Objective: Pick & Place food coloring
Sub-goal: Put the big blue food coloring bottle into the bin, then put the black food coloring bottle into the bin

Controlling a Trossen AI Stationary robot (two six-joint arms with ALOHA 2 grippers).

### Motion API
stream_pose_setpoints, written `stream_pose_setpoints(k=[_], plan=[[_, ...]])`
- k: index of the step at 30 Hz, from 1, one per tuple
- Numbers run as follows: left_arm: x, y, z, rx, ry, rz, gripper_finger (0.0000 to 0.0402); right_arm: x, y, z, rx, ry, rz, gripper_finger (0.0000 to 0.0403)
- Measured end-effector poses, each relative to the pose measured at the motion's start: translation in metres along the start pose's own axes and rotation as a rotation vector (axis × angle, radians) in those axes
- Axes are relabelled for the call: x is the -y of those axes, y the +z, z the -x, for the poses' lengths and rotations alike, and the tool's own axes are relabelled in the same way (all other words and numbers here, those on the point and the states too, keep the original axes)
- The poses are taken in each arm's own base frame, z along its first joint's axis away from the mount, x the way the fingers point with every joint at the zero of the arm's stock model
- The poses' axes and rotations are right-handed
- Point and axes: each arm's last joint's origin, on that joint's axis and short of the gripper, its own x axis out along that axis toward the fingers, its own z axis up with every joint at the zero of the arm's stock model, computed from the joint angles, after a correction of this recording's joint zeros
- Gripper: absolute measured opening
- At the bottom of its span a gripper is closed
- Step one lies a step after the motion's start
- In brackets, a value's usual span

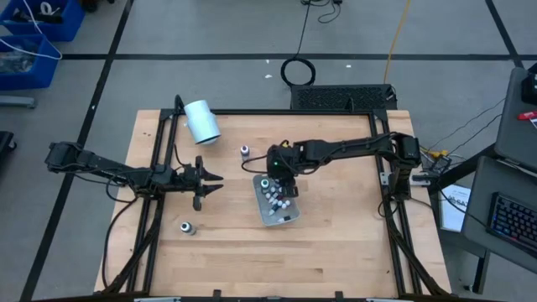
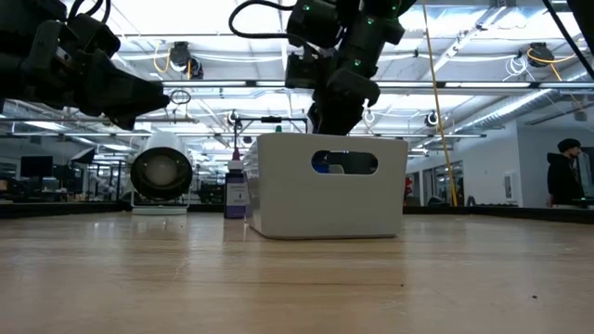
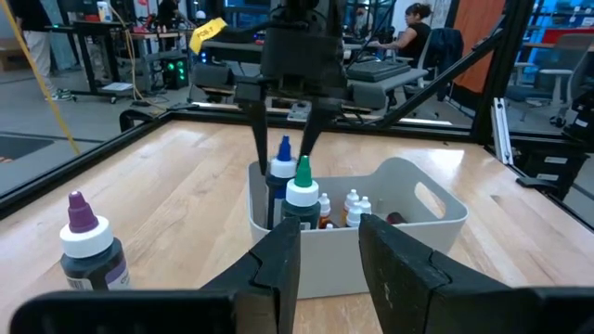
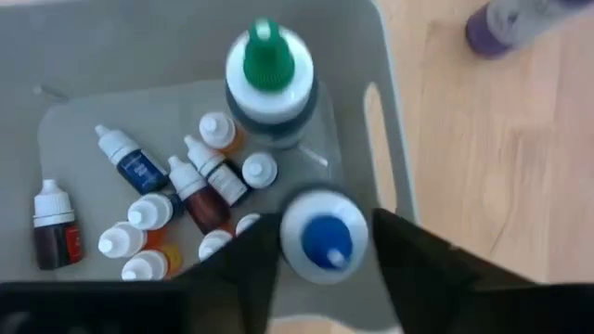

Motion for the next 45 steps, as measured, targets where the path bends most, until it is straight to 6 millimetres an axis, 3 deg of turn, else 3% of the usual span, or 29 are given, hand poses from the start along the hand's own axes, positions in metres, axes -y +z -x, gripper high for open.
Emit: stream_pose_setpoints(k=[4, 7, 15, 19, 24, 32, 40, 45], plan=[[0.0, 0.0, 0.0, 0.0, 0.0, 0.0, 0.0118, -0.003, 0.0, 0.006, 0.01, -0.001, -0.051, 0.0226], [0.0, 0.0, 0.0, 0.0, 0.0, 0.0, 0.0118, -0.007, 0.003, 0.018, 0.045, -0.003, -0.06, 0.0253], [0.0, 0.001, 0.0, 0.013, -0.001, 0.003, 0.0118, -0.013, 0.005, 0.07, 0.162, -0.082, -0.076, 0.025], [0.0, 0.001, 0.0, 0.011, -0.001, 0.003, 0.0118, -0.017, -0.004, 0.1, 0.232, -0.079, -0.126, 0.0237], [0.0, 0.003, 0.0, 0.036, -0.005, 0.072, 0.0118, -0.028, -0.043, 0.115, 0.34, -0.072, -0.147, 0.0221], [0.001, 0.011, 0.001, 0.115, -0.026, 0.242, 0.0118, -0.038, -0.131, 0.101, 0.705, -0.154, -0.214, 0.0206], [0.016, 0.033, -0.01, -0.032, -0.189, 0.228, 0.0118, -0.043, -0.17, 0.111, 0.908, -0.218, -0.125, 0.0205], [0.028, 0.064, -0.015, -0.132, -0.272, 0.21, 0.0118, -0.046, -0.196, 0.111, 0.997, -0.246, -0.09, 0.0205]])
